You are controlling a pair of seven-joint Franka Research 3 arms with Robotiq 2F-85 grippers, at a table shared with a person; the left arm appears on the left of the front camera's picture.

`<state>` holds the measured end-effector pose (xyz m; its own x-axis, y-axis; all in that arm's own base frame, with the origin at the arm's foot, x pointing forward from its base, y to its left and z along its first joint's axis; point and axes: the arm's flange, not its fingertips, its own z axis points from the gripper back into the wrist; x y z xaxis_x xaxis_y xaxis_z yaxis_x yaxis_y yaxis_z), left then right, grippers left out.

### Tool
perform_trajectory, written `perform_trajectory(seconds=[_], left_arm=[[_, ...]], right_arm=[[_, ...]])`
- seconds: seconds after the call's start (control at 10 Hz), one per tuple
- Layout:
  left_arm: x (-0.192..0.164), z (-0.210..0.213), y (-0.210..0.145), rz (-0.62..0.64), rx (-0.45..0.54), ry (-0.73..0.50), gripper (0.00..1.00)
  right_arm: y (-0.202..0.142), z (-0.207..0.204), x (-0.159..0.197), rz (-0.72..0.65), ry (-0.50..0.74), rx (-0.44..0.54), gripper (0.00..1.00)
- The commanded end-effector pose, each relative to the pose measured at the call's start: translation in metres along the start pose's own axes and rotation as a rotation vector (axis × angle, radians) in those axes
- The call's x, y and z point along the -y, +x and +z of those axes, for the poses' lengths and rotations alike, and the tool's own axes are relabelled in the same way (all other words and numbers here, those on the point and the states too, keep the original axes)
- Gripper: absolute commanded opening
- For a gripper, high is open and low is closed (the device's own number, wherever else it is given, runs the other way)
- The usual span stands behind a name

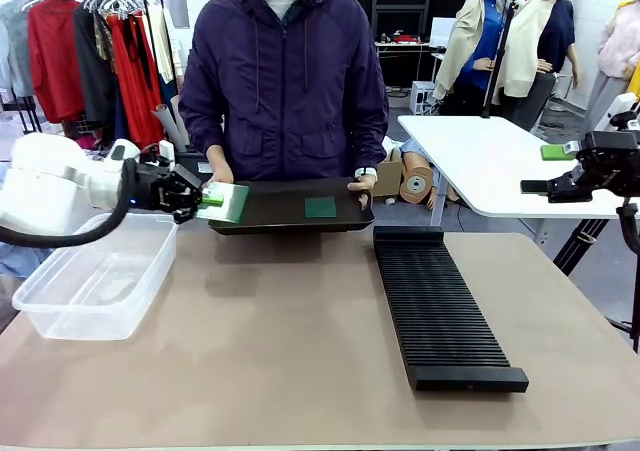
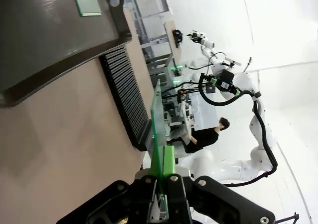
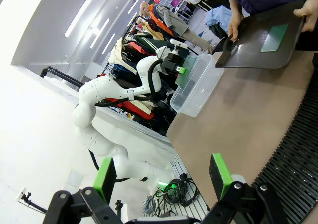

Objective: Sort PCBs into racks and boxes based on the side picked up.
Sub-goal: If the short side of the Blank PCB is picked up, insert it into the PCB Rack ; if the long side is picked up, place it in the Organizing box.

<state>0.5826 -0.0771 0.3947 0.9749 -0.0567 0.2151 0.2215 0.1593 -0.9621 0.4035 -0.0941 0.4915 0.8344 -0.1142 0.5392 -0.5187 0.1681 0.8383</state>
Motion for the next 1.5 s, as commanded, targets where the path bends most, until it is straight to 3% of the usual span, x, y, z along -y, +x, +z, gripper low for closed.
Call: perform_trajectory(seconds=[0.0, 0.2, 0.5, 1.0, 1.4], left_arm=[[0.019, 0.019, -0.010, 0.033, -0.048, 0.134, 0.00], [0.030, 0.047, -0.010, 0.089, -0.091, 0.344, 0.00], [0.033, 0.081, -0.009, 0.133, -0.126, 0.557, 0.00], [0.031, 0.134, -0.016, 0.116, -0.072, 0.748, 0.00], [0.031, 0.141, -0.017, 0.089, -0.056, 0.837, 0.00]], right_arm=[[0.000, 0.000, -0.002, 0.007, 0.006, 0.004, 1.00], [0.000, 0.000, -0.002, 0.007, 0.006, 0.004, 1.00], [0.000, 0.000, -0.002, 0.007, 0.006, 0.004, 1.00], [0.000, 0.000, -0.002, 0.007, 0.006, 0.004, 1.00], [0.000, 0.000, -0.002, 0.007, 0.006, 0.004, 1.00]])
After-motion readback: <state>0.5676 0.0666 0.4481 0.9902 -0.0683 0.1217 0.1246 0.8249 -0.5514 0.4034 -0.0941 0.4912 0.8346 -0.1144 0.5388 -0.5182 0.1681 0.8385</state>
